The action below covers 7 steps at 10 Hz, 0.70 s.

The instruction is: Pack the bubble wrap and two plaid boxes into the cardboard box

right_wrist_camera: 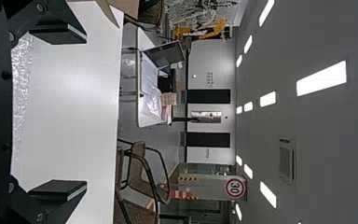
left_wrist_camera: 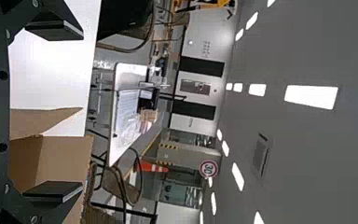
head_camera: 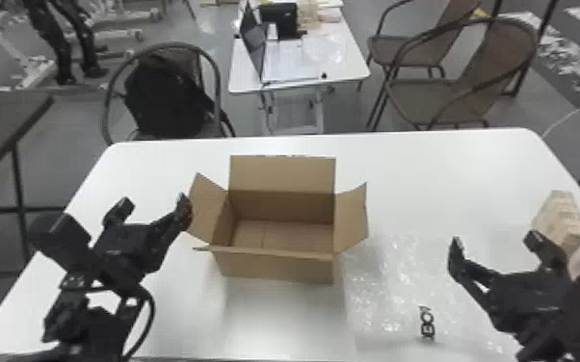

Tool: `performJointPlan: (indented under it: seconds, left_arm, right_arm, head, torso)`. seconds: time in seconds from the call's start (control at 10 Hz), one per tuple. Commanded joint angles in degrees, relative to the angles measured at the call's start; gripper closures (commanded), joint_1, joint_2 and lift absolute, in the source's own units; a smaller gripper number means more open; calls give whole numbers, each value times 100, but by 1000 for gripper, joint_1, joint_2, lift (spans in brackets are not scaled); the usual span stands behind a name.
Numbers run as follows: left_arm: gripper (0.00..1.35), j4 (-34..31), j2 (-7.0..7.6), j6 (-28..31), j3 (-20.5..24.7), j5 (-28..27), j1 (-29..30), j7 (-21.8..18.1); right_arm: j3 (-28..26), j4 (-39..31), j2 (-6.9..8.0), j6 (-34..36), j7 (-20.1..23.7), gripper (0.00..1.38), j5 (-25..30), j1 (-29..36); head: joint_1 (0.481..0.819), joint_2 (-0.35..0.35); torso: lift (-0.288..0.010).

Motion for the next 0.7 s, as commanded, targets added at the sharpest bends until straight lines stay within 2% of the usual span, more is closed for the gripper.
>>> performJointPlan:
  seconds: [0.0,0.1,0.3,0.4,0.6]
  left_arm:
    - [157,0,-15,984,466,127,-447,-333]
    - [159,0,-15,1318,660,188,-597,-412]
    - [163,87,-15,1995,844,672,-729,-421]
    - [165,202,-15,2259,853,1006,-773,-456]
    - [165,351,-9,2540,774,1296,-825,-500]
  right_arm:
    - [57,30,-47,5,0,190,-28,-36]
    - [101,57,-91,5,0,190,-80,-71]
    - [136,83,-108,5,0,190,-98,-98]
    - [136,92,-108,5,0,190,-98,-106]
    - [145,92,-108,5,0,190,-107,-106]
  head:
    - [695,141]
    - [695,154]
    - [695,190]
    - [695,194]
    - [695,181]
  torso:
    - [-108]
    - [-108]
    - [-108]
    - [-108]
    - [-108]
